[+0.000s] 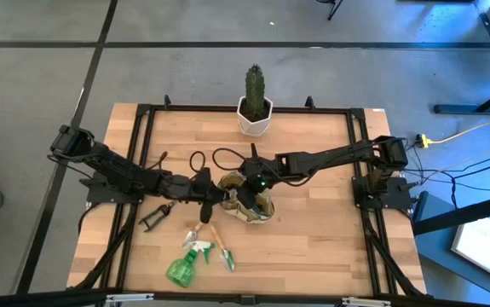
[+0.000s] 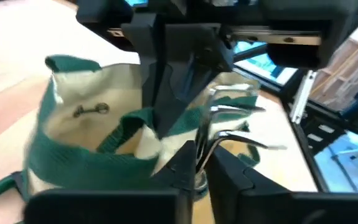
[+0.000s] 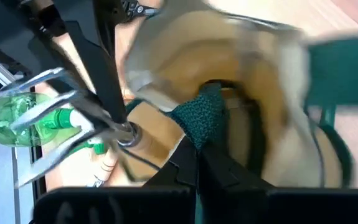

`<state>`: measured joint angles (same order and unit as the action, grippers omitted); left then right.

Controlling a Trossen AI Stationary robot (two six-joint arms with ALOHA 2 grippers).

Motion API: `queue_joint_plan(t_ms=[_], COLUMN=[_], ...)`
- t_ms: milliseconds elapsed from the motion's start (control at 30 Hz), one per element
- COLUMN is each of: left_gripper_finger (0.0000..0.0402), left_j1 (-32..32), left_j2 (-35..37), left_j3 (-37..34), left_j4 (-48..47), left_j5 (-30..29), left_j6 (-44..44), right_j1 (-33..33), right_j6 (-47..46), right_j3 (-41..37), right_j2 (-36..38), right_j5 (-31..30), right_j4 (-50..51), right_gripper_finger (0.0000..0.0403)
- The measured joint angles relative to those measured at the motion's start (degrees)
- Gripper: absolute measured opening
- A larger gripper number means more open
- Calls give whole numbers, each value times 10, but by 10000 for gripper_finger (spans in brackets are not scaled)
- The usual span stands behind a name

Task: Pick & Place Garden tools in Gardening bag
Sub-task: Put the brown hand rake into the green gardening bag

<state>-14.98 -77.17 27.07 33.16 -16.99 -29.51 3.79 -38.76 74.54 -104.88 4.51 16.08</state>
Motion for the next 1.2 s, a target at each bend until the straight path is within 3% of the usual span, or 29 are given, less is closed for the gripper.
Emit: queue_joint_plan(t_ms=[233, 1000, 1200], left_gripper_finger=[6, 3, 34], left_j1=[0, -2, -4], left_j2=[0, 2, 15], left_j3=[26, 28, 27], left_j4=[-77, -109, -102], left_j5=[11, 49, 35], left_j6=[-6, 28, 26], right_j1=[0, 0, -1], right_j6=[0, -8, -9], right_j3=[0, 0, 0], right_j2=[0, -1, -1], right_j5=[2, -19, -32], right_j4=[1, -7, -14], right_gripper_finger=[2, 2, 2])
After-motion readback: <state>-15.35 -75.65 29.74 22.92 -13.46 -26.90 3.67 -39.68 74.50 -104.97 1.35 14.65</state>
